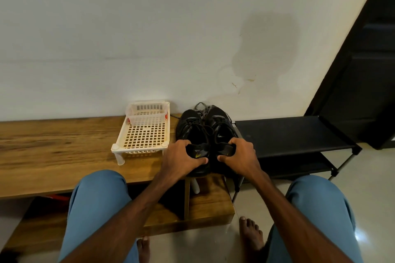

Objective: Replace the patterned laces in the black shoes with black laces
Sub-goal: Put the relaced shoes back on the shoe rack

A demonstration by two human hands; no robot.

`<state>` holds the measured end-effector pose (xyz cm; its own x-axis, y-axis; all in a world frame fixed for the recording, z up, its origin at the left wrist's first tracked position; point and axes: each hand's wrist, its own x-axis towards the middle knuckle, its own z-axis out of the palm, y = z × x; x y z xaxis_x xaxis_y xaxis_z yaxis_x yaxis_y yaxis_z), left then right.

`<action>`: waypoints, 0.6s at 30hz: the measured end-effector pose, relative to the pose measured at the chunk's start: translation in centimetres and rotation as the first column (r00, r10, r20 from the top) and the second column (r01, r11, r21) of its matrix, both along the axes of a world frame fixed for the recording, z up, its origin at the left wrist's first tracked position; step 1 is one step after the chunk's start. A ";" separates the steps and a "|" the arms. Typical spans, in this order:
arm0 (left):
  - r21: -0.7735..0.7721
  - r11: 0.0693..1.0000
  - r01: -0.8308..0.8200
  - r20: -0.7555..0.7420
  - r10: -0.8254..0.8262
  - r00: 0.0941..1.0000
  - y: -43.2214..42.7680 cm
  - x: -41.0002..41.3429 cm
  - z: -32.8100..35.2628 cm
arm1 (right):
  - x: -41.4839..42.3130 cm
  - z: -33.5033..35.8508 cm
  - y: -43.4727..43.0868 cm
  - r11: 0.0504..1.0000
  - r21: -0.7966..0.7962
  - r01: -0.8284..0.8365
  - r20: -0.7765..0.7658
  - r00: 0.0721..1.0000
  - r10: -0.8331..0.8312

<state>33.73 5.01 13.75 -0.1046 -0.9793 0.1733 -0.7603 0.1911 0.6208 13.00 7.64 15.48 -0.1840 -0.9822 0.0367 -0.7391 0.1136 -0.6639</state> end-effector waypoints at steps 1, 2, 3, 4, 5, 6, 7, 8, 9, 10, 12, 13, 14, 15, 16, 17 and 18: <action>-0.014 1.000 0.007 -0.013 -0.007 1.000 0.5 0.0 0.0 | 0.0 0.0 0.6 1.000 -0.015 0.006 0.001 1.000 -0.006; -0.028 0.999 0.014 -0.027 -0.015 1.000 1.0 -0.1 0.1 | -0.2 0.2 1.3 0.999 -0.034 0.018 0.003 1.000 -0.018; -0.048 0.999 0.022 -0.039 -0.024 0.999 1.5 -0.1 0.1 | -0.3 0.2 1.9 0.998 -0.050 0.029 0.007 1.000 -0.028; -0.071 0.997 0.036 -0.048 -0.040 0.998 2.0 -0.2 0.2 | -0.6 0.4 2.7 0.997 -0.066 0.045 0.016 0.999 -0.044; -0.094 0.994 0.048 -0.056 -0.053 0.997 2.3 -0.3 0.3 | -0.9 0.6 3.4 0.995 -0.082 0.058 0.027 0.998 -0.056; -0.115 0.992 0.061 -0.065 -0.069 0.995 2.7 -0.4 0.6 | -1.1 0.9 4.0 0.993 -0.097 0.072 0.036 0.997 -0.069; -0.135 0.987 0.083 -0.074 -0.093 0.993 3.2 -0.7 0.9 | -1.6 1.2 4.8 0.988 -0.121 0.092 0.044 0.995 -0.087; -0.154 0.983 0.103 -0.083 -0.117 0.990 3.5 -1.0 1.4 | -2.0 1.5 5.5 0.983 -0.149 0.106 0.047 0.994 -0.100; -0.167 0.977 0.131 -0.094 -0.148 0.984 3.9 -1.5 1.7 | -2.6 1.9 6.3 0.976 -0.179 0.125 0.048 0.992 -0.119; -0.173 0.973 0.154 -0.109 -0.174 0.979 4.2 -2.0 2.0 | -3.1 2.3 7.0 0.969 -0.205 0.138 0.044 0.990 -0.132; -0.189 0.963 0.193 -0.135 -0.220 0.966 4.8 -3.3 2.4 | -4.5 3.1 8.3 0.956 -0.237 0.173 0.043 0.985 -0.168; -0.200 0.957 0.208 -0.141 -0.238 0.961 5.0 -3.9 2.6 | -5.2 3.4 8.7 0.949 -0.250 0.191 0.048 0.982 -0.185; -0.213 0.950 0.228 -0.136 -0.260 0.956 5.2 -4.9 2.6 | -6.1 3.5 9.3 0.941 -0.262 0.216 0.057 0.976 -0.208; -0.228 0.943 0.243 -0.128 -0.277 0.952 5.3 -5.8 2.5 | -6.9 3.4 9.8 0.932 -0.274 0.236 0.070 0.972 -0.226; -0.242 0.935 0.260 -0.119 -0.295 0.948 5.4 -6.6 2.4 | -7.7 3.1 10.2 0.923 -0.284 0.259 0.087 0.966 -0.244; -0.250 0.924 0.290 -0.116 -0.326 0.938 5.4 -8.1 2.2 | -9.0 2.4 10.8 0.909 -0.300 0.291 0.107 0.957 -0.271; -0.257 0.912 0.320 -0.110 -0.356 0.928 5.4 -9.4 2.0 | -10.0 1.7 11.3 0.893 -0.317 0.319 0.118 0.948 -0.296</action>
